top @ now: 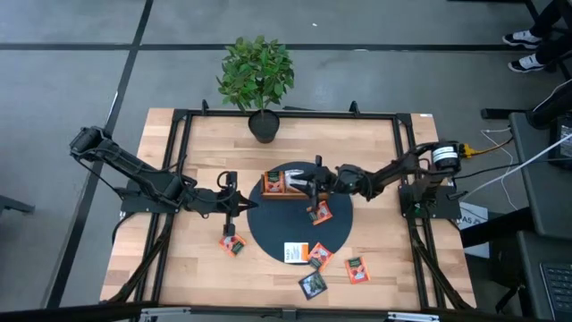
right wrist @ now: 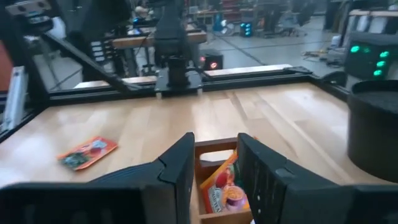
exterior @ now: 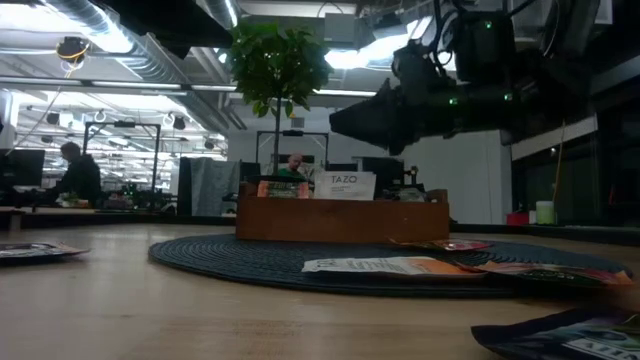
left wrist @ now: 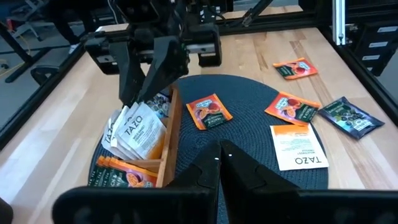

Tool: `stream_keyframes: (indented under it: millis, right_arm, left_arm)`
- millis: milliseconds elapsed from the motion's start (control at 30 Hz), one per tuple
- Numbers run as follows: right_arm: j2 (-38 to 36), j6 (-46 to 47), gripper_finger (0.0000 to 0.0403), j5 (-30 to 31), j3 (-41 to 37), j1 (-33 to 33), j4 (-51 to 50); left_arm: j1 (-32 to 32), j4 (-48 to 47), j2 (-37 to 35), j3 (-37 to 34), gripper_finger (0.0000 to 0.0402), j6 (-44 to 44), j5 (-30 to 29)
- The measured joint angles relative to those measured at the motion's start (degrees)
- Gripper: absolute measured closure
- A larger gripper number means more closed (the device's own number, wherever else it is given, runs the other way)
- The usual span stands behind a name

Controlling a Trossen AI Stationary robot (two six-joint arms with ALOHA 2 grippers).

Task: Pick & Place Tea
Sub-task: Put the orange tea bag into the left side of the wooden organizer

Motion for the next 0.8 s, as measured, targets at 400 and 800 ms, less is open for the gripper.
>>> stream_keyframes:
  millis: [400,800]
  right_arm:
    - [-9.81,-1.65,0.0329,-2.25,0.0,3.13,-12.69]
    - [-14.53,-1.64,0.0392,-1.79,0.0,9.77,-21.37]
  left_arm:
    - [-0.01,-0.01,0.0,0.0,0.0391,-0.19,1.03]
    - [0.0,0.06,0.0,0.0,0.0391,-0.68,1.95]
